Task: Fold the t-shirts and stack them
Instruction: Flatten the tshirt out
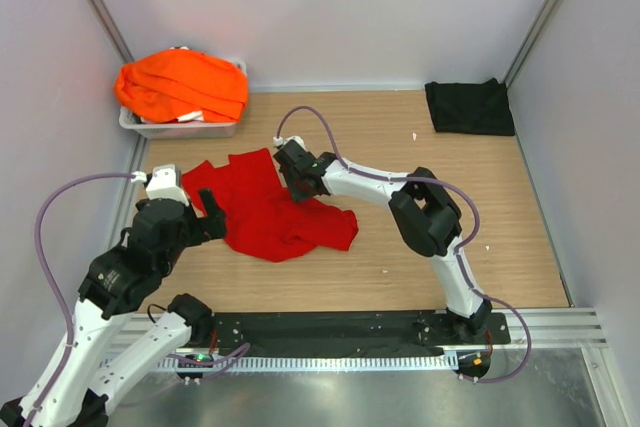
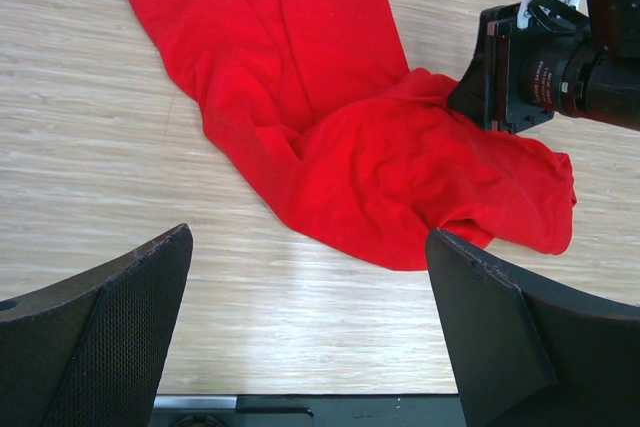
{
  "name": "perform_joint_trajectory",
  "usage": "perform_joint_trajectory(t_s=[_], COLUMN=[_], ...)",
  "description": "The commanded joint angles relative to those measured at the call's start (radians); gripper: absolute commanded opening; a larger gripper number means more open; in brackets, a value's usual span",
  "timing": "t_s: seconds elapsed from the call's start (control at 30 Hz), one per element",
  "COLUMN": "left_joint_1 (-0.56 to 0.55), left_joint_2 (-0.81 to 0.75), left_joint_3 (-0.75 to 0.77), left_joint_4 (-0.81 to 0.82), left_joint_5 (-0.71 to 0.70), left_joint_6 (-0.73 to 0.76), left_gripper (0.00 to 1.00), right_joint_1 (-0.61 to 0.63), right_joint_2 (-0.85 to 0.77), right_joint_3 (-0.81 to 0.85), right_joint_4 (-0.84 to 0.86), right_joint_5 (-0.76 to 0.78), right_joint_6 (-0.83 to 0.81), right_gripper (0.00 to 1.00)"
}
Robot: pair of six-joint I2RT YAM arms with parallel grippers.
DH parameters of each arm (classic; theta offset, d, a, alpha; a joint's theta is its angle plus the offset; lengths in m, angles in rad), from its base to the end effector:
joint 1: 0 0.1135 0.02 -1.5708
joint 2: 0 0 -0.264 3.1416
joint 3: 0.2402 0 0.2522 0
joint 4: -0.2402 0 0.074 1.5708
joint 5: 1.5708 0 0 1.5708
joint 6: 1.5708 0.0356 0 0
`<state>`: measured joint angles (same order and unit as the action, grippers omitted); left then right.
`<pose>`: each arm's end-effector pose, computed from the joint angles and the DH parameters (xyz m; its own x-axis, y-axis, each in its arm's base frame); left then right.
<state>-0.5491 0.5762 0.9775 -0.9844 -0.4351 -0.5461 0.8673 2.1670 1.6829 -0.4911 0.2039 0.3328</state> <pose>0.0841 -0.0339 0.3497 -0.4913 -0.2515 -0.8339 -0.0959 0.9672 -0.2352 0.3122 0.3568 0.1809 -0.7261 -0.3614 -0.5850 -0.4614 0.8868 0.0248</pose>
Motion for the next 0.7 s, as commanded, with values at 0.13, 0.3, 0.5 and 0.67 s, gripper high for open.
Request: perform_joint_trajectory(t_s=[0.13, 0.3, 0.5, 0.67], left_joint_1=[0.015, 0.018, 0.018, 0.018], left_joint_2=[0.01, 0.008, 0.01, 0.004], left_joint_3=[-0.003, -0.003, -0.005, -0.002], left_joint_4=[0.043, 0.043, 0.038, 0.033], left_joint_5=[-0.008, -0.01, -0.017, -0.028], left_joint_6=[-0.006, -0.006, -0.009, -0.017], left_gripper=[1.0, 1.0, 1.0, 1.0], right_joint_1=[-0.005, -0.005, -0.005, -0.005], right_joint_2=[-0.015, -0.065, -0.226, -0.493], right_joint_3=[0.017, 0.0, 0.093, 0.113], right_joint_4=[0.057, 0.076, -0.043, -0.141], right_joint_5=[-0.06, -0.067, 0.006, 0.016], right_joint_6=[-0.011, -0.021, -0.067, -0.112], right_gripper=[0.01, 0.01, 0.01, 0.01])
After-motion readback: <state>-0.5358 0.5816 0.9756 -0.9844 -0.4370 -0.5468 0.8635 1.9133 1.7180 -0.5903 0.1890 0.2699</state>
